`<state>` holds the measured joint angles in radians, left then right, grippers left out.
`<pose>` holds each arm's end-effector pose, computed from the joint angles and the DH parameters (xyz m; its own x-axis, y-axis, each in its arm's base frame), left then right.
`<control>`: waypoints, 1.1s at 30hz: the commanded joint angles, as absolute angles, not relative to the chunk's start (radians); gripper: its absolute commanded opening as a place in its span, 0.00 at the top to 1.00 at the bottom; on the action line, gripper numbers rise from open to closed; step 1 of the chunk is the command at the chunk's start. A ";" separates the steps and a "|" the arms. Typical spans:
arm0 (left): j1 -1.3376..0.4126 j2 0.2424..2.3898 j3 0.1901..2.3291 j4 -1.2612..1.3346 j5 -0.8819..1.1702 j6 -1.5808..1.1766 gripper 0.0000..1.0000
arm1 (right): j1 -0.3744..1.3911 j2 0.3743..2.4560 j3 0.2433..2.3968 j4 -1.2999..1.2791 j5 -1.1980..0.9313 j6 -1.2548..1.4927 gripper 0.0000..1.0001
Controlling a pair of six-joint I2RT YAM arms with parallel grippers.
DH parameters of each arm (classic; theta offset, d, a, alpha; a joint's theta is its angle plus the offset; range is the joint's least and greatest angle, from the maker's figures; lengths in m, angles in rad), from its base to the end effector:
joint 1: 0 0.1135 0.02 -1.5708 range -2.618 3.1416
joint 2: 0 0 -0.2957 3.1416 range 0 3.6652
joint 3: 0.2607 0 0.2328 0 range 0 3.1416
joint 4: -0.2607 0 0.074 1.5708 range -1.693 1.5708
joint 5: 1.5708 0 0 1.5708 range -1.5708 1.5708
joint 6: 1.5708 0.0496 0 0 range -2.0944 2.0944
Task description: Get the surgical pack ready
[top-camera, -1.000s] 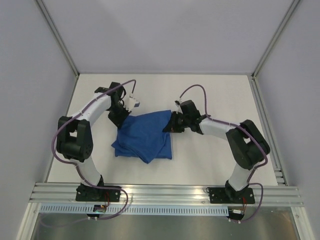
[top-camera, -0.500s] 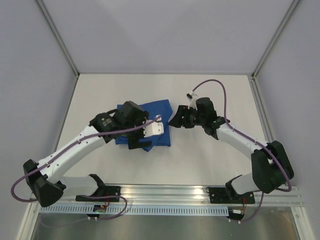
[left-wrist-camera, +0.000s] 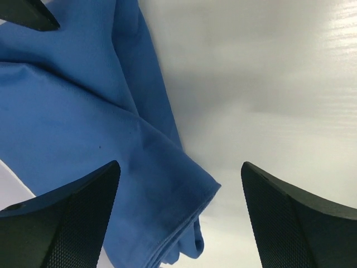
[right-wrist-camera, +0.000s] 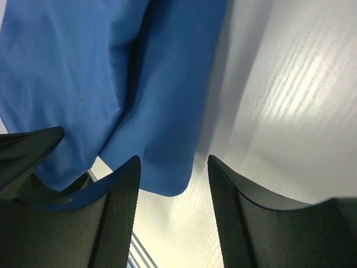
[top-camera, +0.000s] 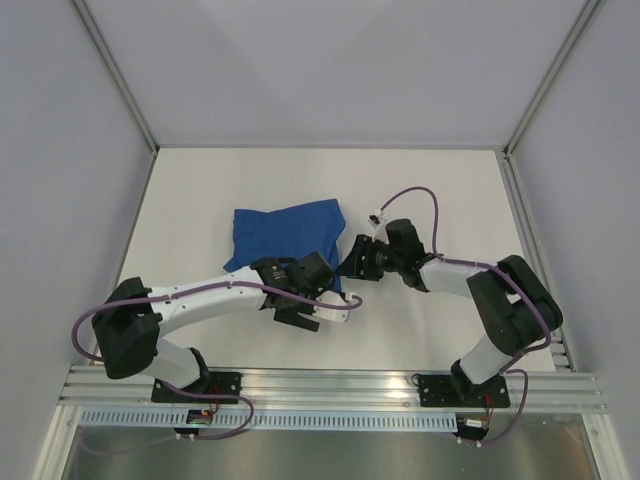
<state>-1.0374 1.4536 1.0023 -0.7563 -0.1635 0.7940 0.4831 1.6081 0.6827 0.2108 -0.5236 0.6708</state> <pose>0.1380 -0.2178 0.2481 0.2518 0.9575 -0.1405 0.9139 -0.1875 0.3600 0.2565 0.1625 0.1888 -0.9125 0.1292 -0.3880 -0.2164 0.6525 0.7262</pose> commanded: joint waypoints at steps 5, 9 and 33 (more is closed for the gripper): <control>-1.039 1.445 0.968 -0.629 -0.233 0.790 0.24 | 0.502 1.684 0.684 0.391 -0.583 0.732 0.45; -1.039 1.440 0.948 -0.653 -0.279 0.781 0.45 | 0.508 1.697 0.672 0.422 -0.589 0.752 0.44; -0.954 1.183 1.114 -1.009 0.211 0.710 1.00 | 0.520 1.853 0.693 0.482 -0.522 0.916 1.00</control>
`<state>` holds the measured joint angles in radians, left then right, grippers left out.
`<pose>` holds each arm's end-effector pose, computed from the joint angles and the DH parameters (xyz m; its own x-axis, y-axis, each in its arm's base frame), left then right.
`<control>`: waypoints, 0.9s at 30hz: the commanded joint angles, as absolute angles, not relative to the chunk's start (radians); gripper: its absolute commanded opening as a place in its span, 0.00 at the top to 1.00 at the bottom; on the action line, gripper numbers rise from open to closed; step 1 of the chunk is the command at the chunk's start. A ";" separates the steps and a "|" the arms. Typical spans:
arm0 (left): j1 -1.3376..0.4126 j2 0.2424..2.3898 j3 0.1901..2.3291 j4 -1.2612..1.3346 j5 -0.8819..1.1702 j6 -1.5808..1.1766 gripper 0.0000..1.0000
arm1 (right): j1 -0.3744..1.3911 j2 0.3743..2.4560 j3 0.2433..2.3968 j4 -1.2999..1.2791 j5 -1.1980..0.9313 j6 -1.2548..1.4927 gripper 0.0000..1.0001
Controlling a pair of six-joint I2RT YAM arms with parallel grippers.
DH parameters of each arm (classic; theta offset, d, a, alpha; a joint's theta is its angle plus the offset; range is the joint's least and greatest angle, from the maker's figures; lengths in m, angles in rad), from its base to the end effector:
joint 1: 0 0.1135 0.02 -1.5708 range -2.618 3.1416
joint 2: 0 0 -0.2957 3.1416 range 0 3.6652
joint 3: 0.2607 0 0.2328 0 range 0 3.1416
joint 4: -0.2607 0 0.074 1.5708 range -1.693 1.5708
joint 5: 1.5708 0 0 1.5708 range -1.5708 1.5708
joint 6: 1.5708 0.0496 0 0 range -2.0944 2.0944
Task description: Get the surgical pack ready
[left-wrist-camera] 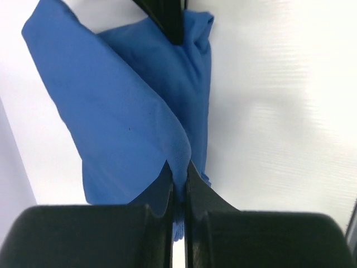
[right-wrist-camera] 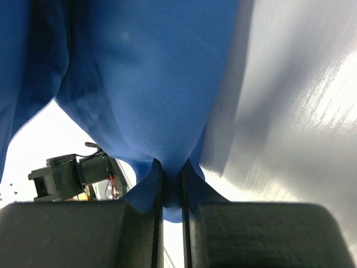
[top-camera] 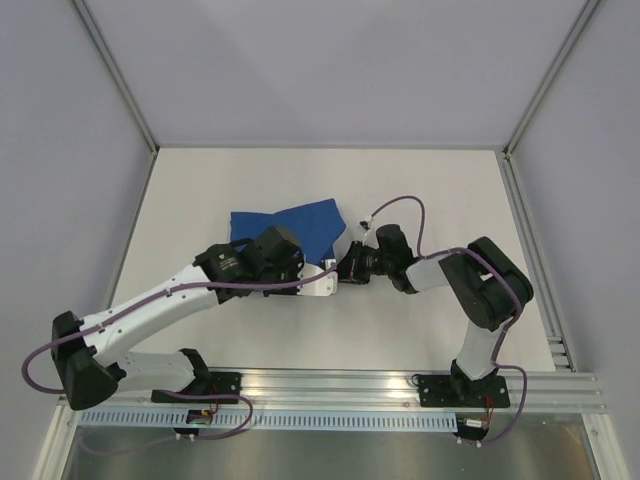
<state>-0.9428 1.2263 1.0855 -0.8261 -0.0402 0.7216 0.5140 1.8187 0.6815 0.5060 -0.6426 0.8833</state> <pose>0.1317 -0.1780 0.3180 0.1622 0.9001 -0.4045 0.9164 0.0146 0.4000 0.2756 0.1898 0.1542 -0.9559 0.1708 -0.2390 -0.1200 0.5157 0.8484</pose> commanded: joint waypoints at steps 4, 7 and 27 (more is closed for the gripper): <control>-0.959 1.219 1.008 -1.025 0.275 0.718 1.00 | 0.520 1.839 0.692 0.506 -0.494 0.963 1.00; -0.982 1.284 0.932 -1.000 0.253 0.719 1.00 | 0.520 1.809 0.704 0.470 -0.451 0.962 1.00; -1.048 1.456 0.709 -0.738 0.041 0.739 0.95 | 0.519 1.617 0.833 0.100 -0.394 0.740 0.61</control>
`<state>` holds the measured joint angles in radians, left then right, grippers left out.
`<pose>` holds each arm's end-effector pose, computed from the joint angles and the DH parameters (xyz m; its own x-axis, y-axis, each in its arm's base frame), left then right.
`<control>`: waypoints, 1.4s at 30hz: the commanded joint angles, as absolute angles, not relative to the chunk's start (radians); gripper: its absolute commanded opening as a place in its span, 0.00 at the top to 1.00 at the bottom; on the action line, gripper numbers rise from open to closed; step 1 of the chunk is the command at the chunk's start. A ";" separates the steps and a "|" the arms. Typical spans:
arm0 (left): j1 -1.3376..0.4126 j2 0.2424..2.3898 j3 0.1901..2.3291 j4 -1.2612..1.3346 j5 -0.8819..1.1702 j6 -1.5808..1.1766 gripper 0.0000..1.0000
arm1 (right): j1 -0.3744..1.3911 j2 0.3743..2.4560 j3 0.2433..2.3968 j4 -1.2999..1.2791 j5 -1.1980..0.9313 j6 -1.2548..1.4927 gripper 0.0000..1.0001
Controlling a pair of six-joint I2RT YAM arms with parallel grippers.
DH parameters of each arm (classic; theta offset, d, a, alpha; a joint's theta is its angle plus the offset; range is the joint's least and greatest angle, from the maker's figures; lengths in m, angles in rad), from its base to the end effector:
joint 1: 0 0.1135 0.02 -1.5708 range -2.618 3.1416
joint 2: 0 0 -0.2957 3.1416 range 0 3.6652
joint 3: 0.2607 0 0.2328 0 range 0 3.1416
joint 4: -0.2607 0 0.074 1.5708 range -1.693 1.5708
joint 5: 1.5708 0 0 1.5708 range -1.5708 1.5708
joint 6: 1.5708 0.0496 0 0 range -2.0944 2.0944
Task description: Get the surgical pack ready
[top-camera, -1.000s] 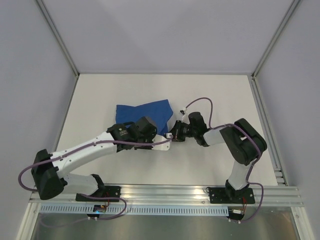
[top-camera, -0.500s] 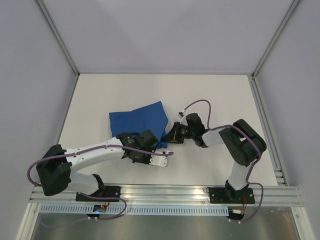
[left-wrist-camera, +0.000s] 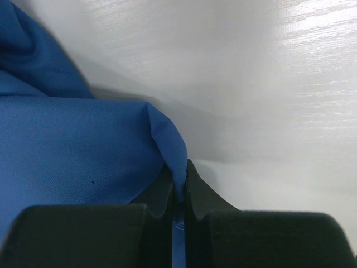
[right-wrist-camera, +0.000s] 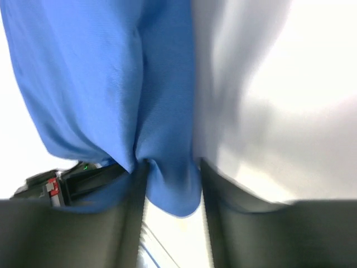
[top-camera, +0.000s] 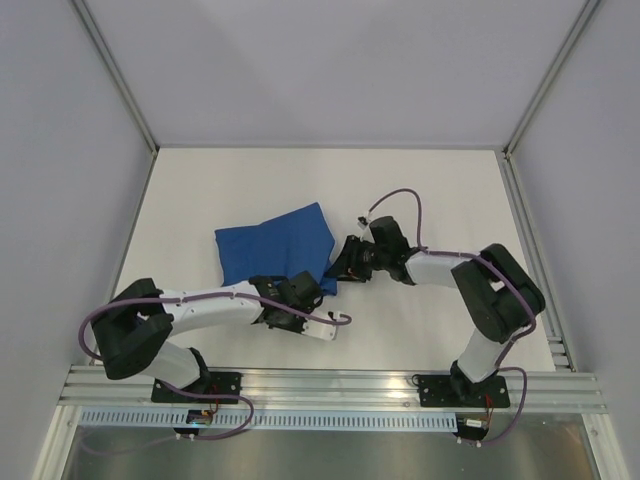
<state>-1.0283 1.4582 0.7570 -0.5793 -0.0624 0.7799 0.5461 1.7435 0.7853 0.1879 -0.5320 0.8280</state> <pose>0.1228 -0.1977 0.1897 0.2429 0.9565 -0.1615 0.9490 -0.1998 0.2438 0.2715 0.1945 0.1740 -0.9613 0.1586 -0.2252 -0.0748 0.6366 0.7676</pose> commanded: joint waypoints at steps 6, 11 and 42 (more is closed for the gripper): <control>-1.048 1.398 0.762 -0.808 0.054 0.730 0.42 | 0.523 1.456 0.764 -0.058 -0.337 0.652 0.40; -1.048 1.307 0.923 -1.024 0.199 0.736 0.18 | 0.546 1.381 0.724 -0.100 -0.307 0.647 0.39; -0.769 0.913 0.641 -0.801 -0.023 0.770 0.10 | 0.937 1.647 0.678 0.569 -0.318 1.095 0.99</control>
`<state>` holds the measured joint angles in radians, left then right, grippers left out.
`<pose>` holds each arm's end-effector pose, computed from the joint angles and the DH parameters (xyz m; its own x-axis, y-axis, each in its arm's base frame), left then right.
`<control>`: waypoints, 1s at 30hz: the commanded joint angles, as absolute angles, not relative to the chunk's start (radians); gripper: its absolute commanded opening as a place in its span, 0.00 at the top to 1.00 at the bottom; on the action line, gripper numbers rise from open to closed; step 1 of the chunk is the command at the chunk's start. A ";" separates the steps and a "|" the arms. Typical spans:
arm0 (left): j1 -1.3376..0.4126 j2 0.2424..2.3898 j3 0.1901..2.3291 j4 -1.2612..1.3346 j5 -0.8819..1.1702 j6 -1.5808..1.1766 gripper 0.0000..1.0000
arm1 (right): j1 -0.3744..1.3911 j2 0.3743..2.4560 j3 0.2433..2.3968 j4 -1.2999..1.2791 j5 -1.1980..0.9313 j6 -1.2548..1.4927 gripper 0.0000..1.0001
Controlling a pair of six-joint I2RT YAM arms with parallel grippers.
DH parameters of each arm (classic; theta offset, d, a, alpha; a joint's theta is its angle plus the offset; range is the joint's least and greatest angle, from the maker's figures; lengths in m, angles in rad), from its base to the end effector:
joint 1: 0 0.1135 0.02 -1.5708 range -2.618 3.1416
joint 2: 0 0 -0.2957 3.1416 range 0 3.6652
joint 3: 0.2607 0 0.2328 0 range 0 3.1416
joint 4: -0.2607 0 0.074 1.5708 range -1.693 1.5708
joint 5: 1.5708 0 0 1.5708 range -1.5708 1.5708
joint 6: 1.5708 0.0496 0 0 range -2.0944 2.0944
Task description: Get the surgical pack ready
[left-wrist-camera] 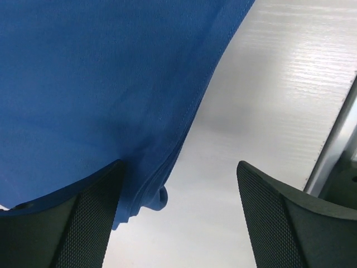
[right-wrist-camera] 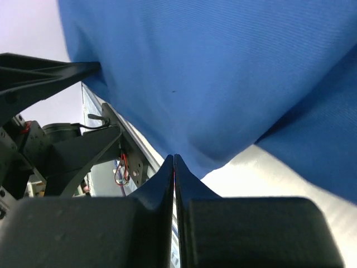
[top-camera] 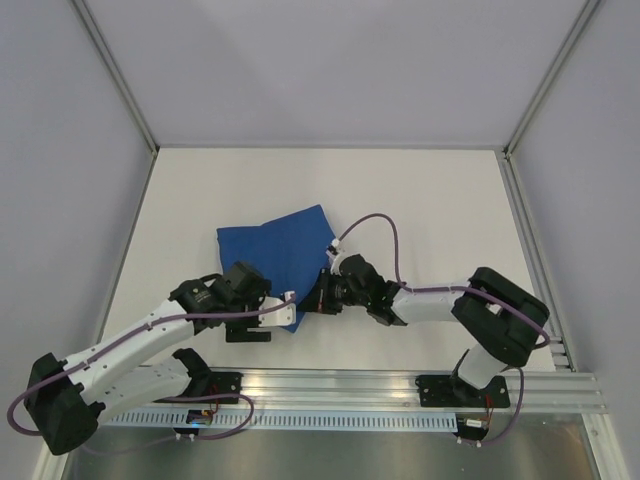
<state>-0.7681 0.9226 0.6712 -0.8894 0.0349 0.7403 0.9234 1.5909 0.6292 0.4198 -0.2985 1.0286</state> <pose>0.0893 -0.0886 0.2391 -0.0072 0.9442 -0.3292 0.9613 0.0972 0.2578 0.1740 0.2544 0.1964 -0.9437 0.1093 -0.3122 -0.2054 0.5461 0.8121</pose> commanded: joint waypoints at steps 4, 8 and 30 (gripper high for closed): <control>-0.767 0.897 0.592 -0.721 -0.070 0.782 0.21 | 0.963 1.712 0.724 0.569 -0.304 1.083 1.00; -0.767 0.882 0.552 -0.637 -0.150 0.790 0.30 | 0.969 1.755 0.741 0.561 -0.293 1.083 0.99; -0.767 0.881 0.633 -0.669 -0.086 0.704 1.00 | 0.973 1.917 0.825 0.656 -0.230 1.163 0.99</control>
<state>-0.7689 0.9291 0.5549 -0.5961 -0.1539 0.7803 0.9684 1.8973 0.7753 0.5816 -0.2707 1.1439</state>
